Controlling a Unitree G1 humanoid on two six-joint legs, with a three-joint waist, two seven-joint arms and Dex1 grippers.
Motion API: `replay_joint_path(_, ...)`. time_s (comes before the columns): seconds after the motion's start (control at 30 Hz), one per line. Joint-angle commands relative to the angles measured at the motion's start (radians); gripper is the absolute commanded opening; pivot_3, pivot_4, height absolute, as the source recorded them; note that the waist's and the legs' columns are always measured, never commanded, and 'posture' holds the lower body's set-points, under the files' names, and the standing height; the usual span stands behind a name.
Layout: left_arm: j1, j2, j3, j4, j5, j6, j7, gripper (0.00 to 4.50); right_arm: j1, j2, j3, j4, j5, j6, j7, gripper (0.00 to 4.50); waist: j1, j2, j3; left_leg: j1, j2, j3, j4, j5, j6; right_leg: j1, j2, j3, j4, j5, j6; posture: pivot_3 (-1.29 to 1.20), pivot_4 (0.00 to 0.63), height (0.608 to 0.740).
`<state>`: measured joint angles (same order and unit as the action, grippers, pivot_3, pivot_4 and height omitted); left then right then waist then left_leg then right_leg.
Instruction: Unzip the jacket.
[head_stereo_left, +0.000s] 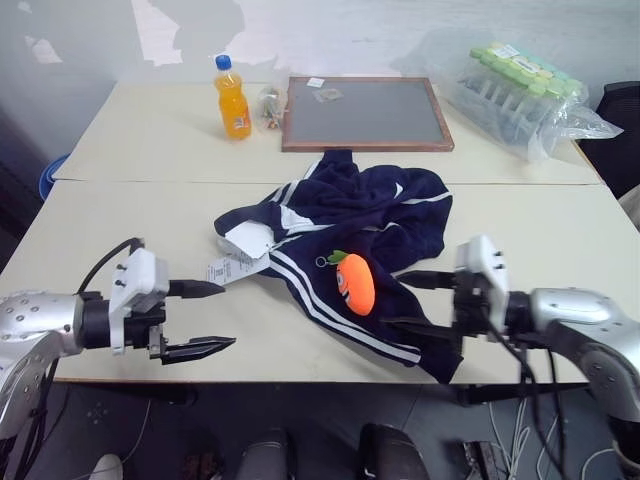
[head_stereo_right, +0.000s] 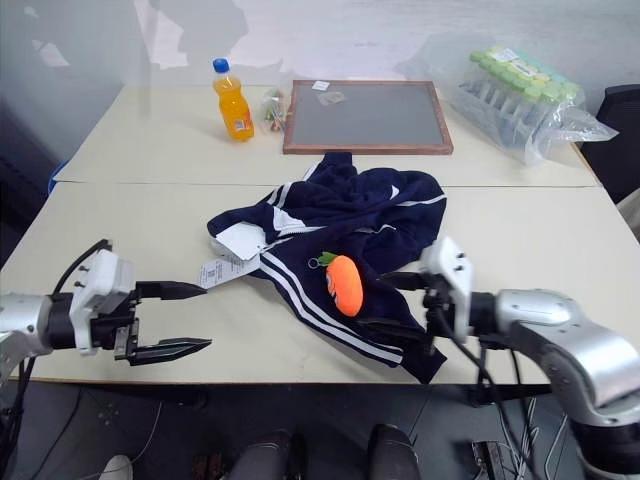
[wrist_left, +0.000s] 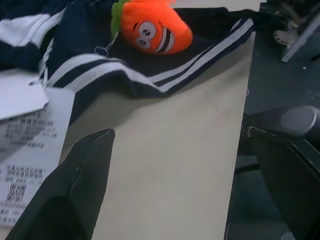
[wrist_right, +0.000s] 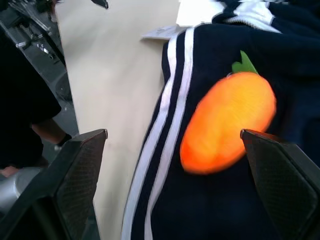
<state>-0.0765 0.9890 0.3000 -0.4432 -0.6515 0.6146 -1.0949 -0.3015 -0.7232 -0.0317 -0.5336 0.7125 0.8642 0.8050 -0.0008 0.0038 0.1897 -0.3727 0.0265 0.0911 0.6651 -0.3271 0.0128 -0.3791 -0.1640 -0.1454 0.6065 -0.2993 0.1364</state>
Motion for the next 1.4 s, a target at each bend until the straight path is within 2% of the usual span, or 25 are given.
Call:
replay_joint_path(0.03, -0.069, 0.007, -0.05, -0.025, -0.016, 0.009, -0.002, 4.5, -0.059, 0.057, 0.073, 0.026, -0.054, 0.022, -0.095, 4.46, 0.0, 0.0, 0.0, -0.001, 0.0, 0.001, 0.0, 0.0, 0.0, -0.002, 0.0, 0.001, 0.0, 0.0, 0.0, 0.0, 0.15, 0.74)
replay_joint_path(0.23, -0.135, -0.013, -0.129, -0.008, 0.025, -0.022, 0.005, 4.5, -0.122, 0.139, 0.16, 0.107, -0.142, 0.063, -0.207, 4.46, 0.0, -0.001, 0.0, -0.004, -0.006, 0.003, 0.0, 0.0, 0.0, -0.008, 0.0, 0.004, 0.004, 0.0, -0.001, 0.0, 0.15, 0.74)
replay_joint_path(0.37, -0.144, -0.029, -0.146, -0.01, 0.03, -0.029, 0.014, 4.5, -0.129, 0.147, 0.2, 0.122, -0.196, 0.04, -0.213, 4.46, 0.0, -0.001, 0.0, -0.006, -0.006, 0.005, 0.001, 0.0, 0.0, -0.012, 0.0, 0.007, 0.006, 0.0, -0.001, 0.0, 0.15, 0.74)
replay_joint_path(0.4, -0.147, -0.033, -0.15, -0.009, 0.032, -0.031, 0.016, 4.5, -0.127, 0.156, 0.2, 0.125, -0.198, 0.038, -0.218, 4.29, 0.0, -0.001, 0.0, -0.006, -0.006, 0.006, 0.001, 0.0, 0.0, -0.012, 0.0, 0.007, 0.006, 0.0, -0.001, 0.0, 0.15, 0.74)
replay_joint_path(0.47, -0.152, -0.039, -0.158, -0.006, 0.038, -0.035, 0.018, 4.5, -0.123, 0.171, 0.199, 0.132, -0.207, 0.034, -0.231, 3.87, 0.0, -0.001, -0.001, -0.006, -0.006, 0.006, 0.001, 0.0, 0.0, -0.012, 0.0, 0.008, 0.006, 0.0, -0.001, 0.0, 0.15, 0.74)
replay_joint_path(0.83, -0.218, -0.069, -0.208, 0.046, 0.072, -0.073, 0.005, 4.5, -0.114, 0.198, 0.182, 0.125, -0.212, 0.03, -0.219, 0.12, 0.0, -0.001, -0.001, -0.006, -0.006, 0.006, 0.002, 0.0, 0.0, -0.013, 0.0, 0.008, 0.008, 0.0, -0.001, 0.0, 0.15, 0.74)
replay_joint_path(1.0, -0.263, -0.102, -0.237, 0.065, 0.06, -0.072, -0.003, 4.5, -0.1, 0.192, 0.062, 0.081, -0.107, 0.092, -0.213, 0.05, 0.003, -0.001, -0.001, -0.006, -0.007, 0.007, 0.002, 0.0, 0.001, -0.013, 0.0, 0.009, 0.008, 0.0, 0.0, 0.0, 0.15, 0.74)
replay_joint_path(1.1, -0.309, -0.134, -0.267, 0.086, 0.071, -0.083, -0.009, 4.5, -0.091, 0.146, -0.076, 0.054, -0.009, 0.15, -0.194, 0.05, 0.007, -0.002, -0.001, -0.007, -0.007, 0.006, 0.002, 0.0, 0.001, -0.013, 0.0, 0.009, 0.008, 0.0, 0.0, 0.0, 0.15, 0.74)
replay_joint_path(1.2, -0.383, -0.196, -0.299, 0.12, 0.065, -0.084, 0.001, 4.5, -0.05, 0.029, -0.286, 0.075, 0.056, 0.189, -0.161, 0.05, 0.016, -0.002, -0.001, -0.008, -0.007, 0.006, 0.003, 0.0, 0.001, -0.013, 0.0, 0.009, 0.008, 0.0, 0.0, 0.0, 0.15, 0.74)
replay_joint_path(1.3, -0.441, -0.255, -0.33, 0.145, 0.071, -0.087, 0.009, 4.5, 0.014, -0.108, -0.429, 0.166, 0.005, 0.163, -0.141, 0.05, 0.029, -0.002, -0.001, -0.009, -0.008, 0.007, 0.004, 0.0, 0.002, -0.013, 0.0, 0.009, 0.007, 0.0, 0.0, 0.0, 0.15, 0.74)
replay_joint_path(1.4, -0.475, -0.293, -0.355, 0.165, 0.086, -0.099, 0.004, 4.5, 0.072, -0.216, -0.462, 0.303, -0.123, 0.072, -0.16, 0.05, 0.027, -0.004, -0.002, -0.011, -0.008, 0.012, 0.006, -0.001, 0.003, -0.013, 0.0, 0.008, 0.007, 0.0, 0.0, 0.0, 0.15, 0.74)
